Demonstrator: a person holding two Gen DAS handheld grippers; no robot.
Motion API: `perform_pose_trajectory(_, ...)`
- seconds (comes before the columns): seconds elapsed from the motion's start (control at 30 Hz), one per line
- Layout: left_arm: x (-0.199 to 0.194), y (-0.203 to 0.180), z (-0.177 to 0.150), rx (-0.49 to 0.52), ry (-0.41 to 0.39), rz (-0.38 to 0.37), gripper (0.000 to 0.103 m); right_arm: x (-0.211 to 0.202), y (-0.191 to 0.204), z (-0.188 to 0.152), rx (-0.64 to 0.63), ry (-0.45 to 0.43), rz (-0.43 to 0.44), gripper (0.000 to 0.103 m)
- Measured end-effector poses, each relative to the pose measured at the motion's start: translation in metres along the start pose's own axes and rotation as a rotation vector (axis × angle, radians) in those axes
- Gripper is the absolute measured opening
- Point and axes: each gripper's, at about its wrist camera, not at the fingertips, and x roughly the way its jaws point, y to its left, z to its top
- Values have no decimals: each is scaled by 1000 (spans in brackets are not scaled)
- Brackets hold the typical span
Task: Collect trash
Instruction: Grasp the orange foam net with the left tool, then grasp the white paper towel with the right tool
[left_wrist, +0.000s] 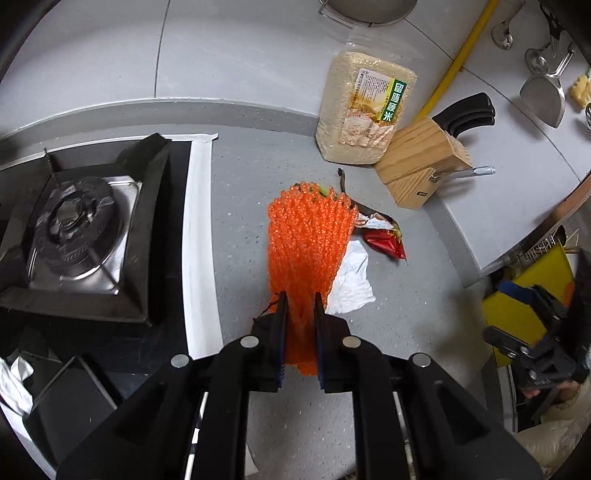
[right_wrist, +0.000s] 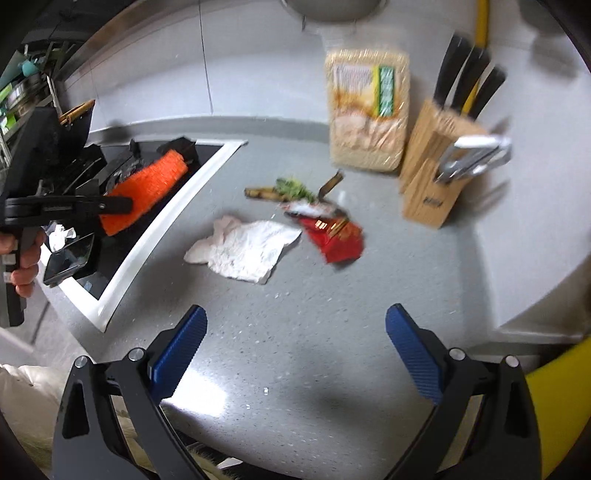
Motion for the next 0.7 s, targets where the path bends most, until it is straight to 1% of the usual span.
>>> perform_pose_trajectory(0.1,-3,2,-8,-13,3,12,14,28,6,3,-14,32,36,95)
perform_pose_trajectory(0.2,-7,3,-15,-28,4,15,14,61,26,11,-64,48,77,95)
perform_pose_trajectory(0.27,-9,2,-18,-27,8,30,14,86,39,19,-114,56,67,95)
perform_pose_trajectory(0.33,-14,2,-21,-25,2,45,14,115,50,28,-154,85,46,95)
perform_pose_trajectory(0.47,-27,3,-27,-32,-14,62,14,160,59,40,-160,150,48,95)
perform_pose_trajectory(0.6,-34,13,-37,-64,-18,76,14,181,67,51,-123,172,57,95)
perform_pose_trajectory(0.7,-36,19,-43,-88,-13,84,14,188,77,59,-118,171,50,94)
